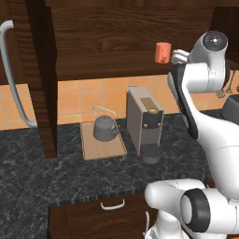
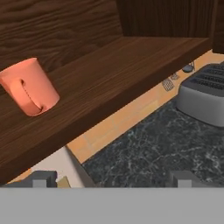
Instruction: Pick the kettle from the counter and place it on the tray. Then pick the mug from the cabinet and place it on the tray. Then close the cabinet doors.
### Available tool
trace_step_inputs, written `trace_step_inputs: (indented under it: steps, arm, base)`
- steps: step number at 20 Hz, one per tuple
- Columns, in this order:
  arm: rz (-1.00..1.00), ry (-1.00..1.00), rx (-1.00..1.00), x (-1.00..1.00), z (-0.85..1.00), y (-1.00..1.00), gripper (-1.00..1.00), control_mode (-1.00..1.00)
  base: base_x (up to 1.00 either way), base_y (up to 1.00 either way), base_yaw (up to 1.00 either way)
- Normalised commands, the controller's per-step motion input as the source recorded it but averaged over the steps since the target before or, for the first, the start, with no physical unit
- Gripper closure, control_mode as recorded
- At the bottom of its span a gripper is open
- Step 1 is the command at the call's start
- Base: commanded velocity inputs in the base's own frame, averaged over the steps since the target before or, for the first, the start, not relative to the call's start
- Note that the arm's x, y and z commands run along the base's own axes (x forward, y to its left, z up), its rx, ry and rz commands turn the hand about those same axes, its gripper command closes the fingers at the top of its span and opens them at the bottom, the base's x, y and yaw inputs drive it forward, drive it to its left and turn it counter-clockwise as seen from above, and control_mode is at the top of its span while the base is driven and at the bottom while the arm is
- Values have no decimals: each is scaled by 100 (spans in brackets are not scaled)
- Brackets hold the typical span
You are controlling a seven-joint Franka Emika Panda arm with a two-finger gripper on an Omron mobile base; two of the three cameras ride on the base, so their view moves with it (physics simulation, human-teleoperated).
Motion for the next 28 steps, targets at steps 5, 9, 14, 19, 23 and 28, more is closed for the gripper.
trace_step_inputs:
  steps: [5,9,14,19,23,28]
  arm:
    - [5,-12,-2,3,33,27,-100,-100]
    - [3,-6,-3,18,2,37,-100,-100]
    - [6,0,-3,47,1,22,-100,-100]
    - [9,0,-1,60,0,6,-100,-100]
    - [3,2,0,51,0,0,-100,-100]
    - [0,11,0,58,0,0,-100,-100]
  base:
    - [0,0,0]
    - [0,0,0]
    - [0,0,0]
    - [0,0,0]
    - [0,0,0]
    - [0,0,0]
